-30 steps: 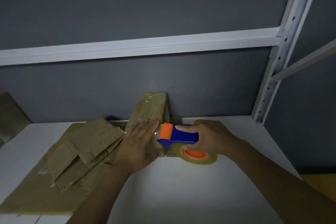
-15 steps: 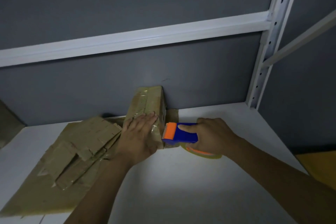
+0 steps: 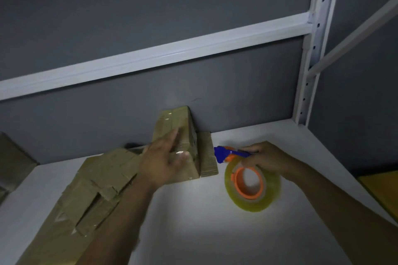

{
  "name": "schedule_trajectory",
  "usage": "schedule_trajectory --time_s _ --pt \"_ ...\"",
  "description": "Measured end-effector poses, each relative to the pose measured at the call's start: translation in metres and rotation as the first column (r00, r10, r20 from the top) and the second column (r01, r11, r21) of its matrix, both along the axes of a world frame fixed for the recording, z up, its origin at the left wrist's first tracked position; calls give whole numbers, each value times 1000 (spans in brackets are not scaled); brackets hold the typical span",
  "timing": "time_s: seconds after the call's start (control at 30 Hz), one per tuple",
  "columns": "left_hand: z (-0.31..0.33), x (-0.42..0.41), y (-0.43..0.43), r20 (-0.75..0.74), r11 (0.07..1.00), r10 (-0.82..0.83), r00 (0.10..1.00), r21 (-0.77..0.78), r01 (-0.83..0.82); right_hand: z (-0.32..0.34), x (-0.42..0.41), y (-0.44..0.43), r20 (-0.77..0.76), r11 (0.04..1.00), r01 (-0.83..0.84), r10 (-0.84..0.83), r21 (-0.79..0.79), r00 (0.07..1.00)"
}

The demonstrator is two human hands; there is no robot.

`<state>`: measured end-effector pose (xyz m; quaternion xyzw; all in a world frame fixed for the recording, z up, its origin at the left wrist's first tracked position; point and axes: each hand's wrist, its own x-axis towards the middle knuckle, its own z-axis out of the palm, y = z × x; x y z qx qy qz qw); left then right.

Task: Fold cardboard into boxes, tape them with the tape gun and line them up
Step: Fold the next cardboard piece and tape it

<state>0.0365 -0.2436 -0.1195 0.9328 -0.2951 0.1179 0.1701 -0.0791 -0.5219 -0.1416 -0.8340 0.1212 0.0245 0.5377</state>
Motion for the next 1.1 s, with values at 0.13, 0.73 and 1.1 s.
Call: schedule_trajectory --time_s 0.13,0.73,1.1 --pt "-1 4 0 -50 980 43 998 198 -33 -7 -4 -9 -110 994 61 -50 96 993" --pt "-18 -12 5 64 940 -40 997 340 16 -28 49 146 -10 908 229 -241 350 971" --pt "5 0 58 -314 915 -401 861 -174 363 -7 54 57 329 736 -189 497 -650 803"
